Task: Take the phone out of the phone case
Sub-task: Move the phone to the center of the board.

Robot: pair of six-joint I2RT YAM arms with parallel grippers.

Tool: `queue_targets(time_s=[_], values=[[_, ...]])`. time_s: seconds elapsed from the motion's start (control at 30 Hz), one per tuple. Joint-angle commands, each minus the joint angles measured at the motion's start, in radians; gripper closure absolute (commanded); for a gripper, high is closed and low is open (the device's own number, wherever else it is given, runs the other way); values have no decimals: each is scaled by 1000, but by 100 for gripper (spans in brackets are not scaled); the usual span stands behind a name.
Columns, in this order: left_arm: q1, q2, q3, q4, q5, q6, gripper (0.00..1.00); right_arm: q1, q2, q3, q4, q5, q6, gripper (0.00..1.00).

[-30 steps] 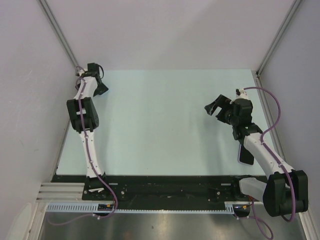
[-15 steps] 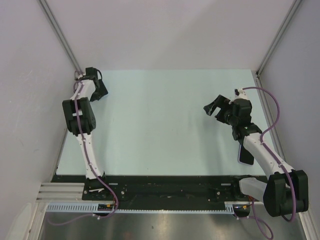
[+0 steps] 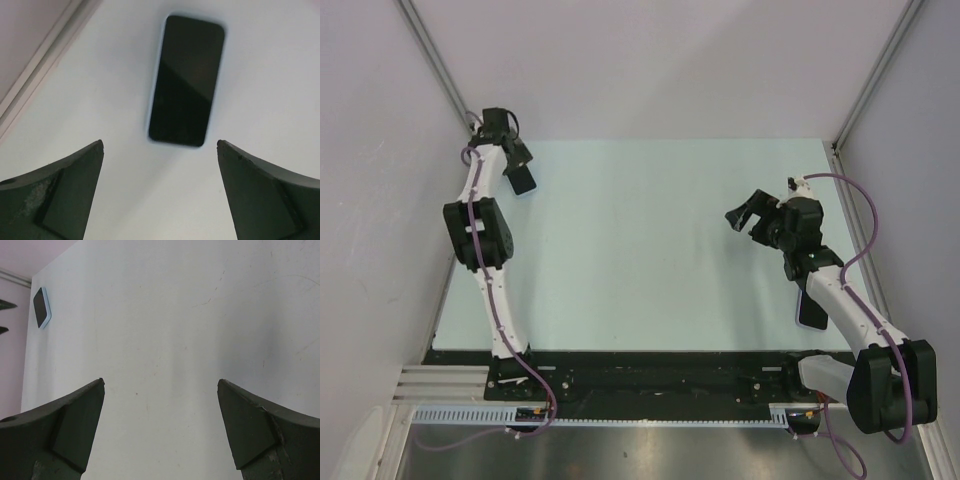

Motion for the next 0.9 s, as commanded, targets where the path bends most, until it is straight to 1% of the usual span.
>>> queue_targets(time_s=[0.0,0.03,0.13,0.27,0.47,0.67,0.7,0.8,0.87], values=[[-42,155,235,-94,-43,-5,0,7,10,4,47,-12,6,0],[-44,172,275,-93,-60,-19,0,8,12,2,47,-12,5,0],[-41,234,334,-87,-74,-25,0,7,15,4,47,-14,5,0],[-39,284,365,-93,-85,-21,0,8,13,2,45,-11,6,0],[-39,314,359,-122,-94,-34,0,7,15,4,42,-11,5,0],[-33,341,355,-108,-36,-42,0,5,13,2,47,-14,8,0],[-30,343,354,-108,-29,-45,8,5,13,4,45,-14,6,0],[-29,338,337,-96,-9,-53,23,5,10,2,41,-11,8,0],[-29,321,314,-85,-2,-54,29,5,7,2,38,-11,8,0]])
